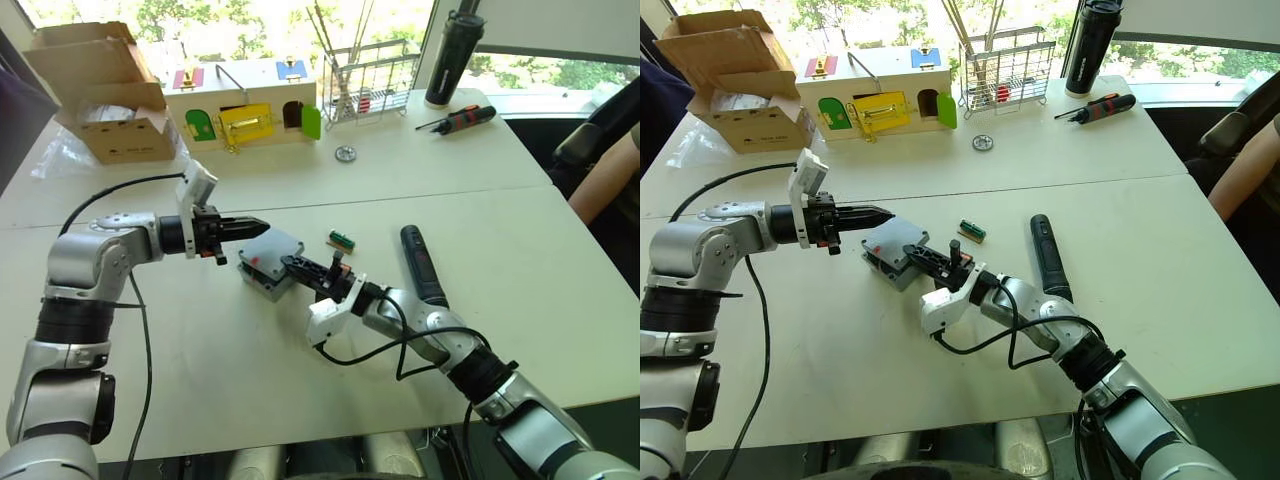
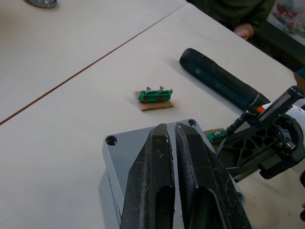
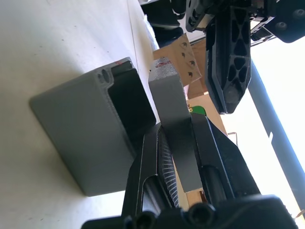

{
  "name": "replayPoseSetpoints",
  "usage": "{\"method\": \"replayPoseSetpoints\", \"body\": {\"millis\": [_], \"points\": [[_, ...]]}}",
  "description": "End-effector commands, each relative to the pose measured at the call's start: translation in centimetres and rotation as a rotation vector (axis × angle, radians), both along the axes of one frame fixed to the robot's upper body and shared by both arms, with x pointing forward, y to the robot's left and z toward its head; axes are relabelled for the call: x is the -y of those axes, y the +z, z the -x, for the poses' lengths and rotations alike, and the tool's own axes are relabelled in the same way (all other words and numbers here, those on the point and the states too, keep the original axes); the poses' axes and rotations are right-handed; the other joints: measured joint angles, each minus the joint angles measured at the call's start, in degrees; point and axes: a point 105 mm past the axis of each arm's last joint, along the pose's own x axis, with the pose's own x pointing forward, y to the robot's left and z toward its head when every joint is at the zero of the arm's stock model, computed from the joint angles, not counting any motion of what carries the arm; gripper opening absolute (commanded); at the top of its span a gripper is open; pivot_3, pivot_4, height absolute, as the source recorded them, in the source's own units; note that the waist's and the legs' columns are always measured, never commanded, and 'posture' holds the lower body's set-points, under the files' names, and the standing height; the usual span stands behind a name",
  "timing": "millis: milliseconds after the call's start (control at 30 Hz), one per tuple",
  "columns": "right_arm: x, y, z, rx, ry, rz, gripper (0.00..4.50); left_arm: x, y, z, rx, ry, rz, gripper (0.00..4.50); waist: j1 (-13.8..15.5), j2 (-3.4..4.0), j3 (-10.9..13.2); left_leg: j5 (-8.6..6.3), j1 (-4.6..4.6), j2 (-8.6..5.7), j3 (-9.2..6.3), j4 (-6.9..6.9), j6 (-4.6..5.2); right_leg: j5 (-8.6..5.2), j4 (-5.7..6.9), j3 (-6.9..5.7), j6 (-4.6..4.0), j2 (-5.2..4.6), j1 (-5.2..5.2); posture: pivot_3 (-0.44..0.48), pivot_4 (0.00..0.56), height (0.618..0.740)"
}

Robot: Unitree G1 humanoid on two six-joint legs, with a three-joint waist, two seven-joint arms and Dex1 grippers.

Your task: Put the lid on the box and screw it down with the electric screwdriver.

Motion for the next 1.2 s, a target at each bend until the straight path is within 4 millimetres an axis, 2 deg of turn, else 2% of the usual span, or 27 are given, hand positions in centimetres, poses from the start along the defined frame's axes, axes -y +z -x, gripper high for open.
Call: {"method": "replayPoseSetpoints", "body": {"millis": [33,433,833,900,1000,1100,1167,1200], "points": [[-0.8,0.6,0.1,0.017,0.017,-0.005,0.12,-0.1,1.3,-0.2,0.063,0.002,0.005,0.22,0.02,0.00,0.00,0.00,0.00,0.00,0.00,0.00,0.00,0.00,0.00,0.00,0.00,0.00,0.00,0.000,0.150,0.740],[-0.7,-0.9,0.7,-0.037,0.021,0.041,0.12,0.0,-0.4,-0.2,0.055,-0.025,-0.062,0.22,0.02,0.00,0.00,0.00,0.00,0.00,-0.01,-0.01,0.00,0.00,0.00,0.00,0.00,0.01,0.01,0.000,0.150,0.740],[-0.8,-2.2,2.0,-0.079,0.053,0.080,0.12,-0.1,-4.9,-0.1,0.060,-0.095,-0.270,0.22,0.09,0.02,-0.05,0.00,0.12,0.00,0.00,-0.04,0.00,0.00,0.00,0.01,0.00,0.01,0.11,0.000,0.150,0.740],[-0.7,-2.1,1.9,-0.090,0.053,0.070,1.14,-0.1,-5.4,-0.1,0.048,-0.099,-0.277,0.14,0.11,0.01,-0.08,0.00,0.25,0.00,0.00,-0.08,0.00,0.00,0.00,0.01,0.00,0.01,0.22,0.000,0.150,0.740],[-0.8,-2.0,2.2,-0.079,0.070,0.080,2.30,-0.3,-6.2,0.1,0.038,-0.104,-0.306,0.14,0.13,-0.01,-0.18,-0.01,0.85,0.00,0.02,-0.37,0.01,0.00,-0.17,0.03,0.00,0.01,0.75,0.000,0.150,0.740],[-0.7,-1.9,2.5,-0.064,0.081,0.087,3.73,-0.4,-6.6,0.3,0.028,-0.113,-0.320,0.14,0.10,0.05,-0.73,-0.01,1.16,0.08,0.04,-0.68,0.01,-0.01,-0.67,0.05,-0.01,0.08,0.95,0.000,0.150,0.740],[-0.5,-1.7,2.6,-0.061,0.080,0.084,4.35,-0.4,-7.0,0.5,0.025,-0.119,-0.333,0.14,0.05,0.05,-0.97,-0.01,1.21,0.12,0.04,-0.74,0.01,-0.01,-0.67,0.05,-0.01,0.11,0.95,0.000,0.150,0.740],[-0.3,-1.6,2.6,-0.060,0.080,0.083,4.35,-0.4,-7.3,0.5,0.025,-0.120,-0.339,0.14,0.07,0.05,-1.06,-0.01,1.23,0.12,0.04,-0.77,0.01,-0.01,-0.67,0.07,-0.01,0.11,0.95,0.000,0.150,0.740]]}}
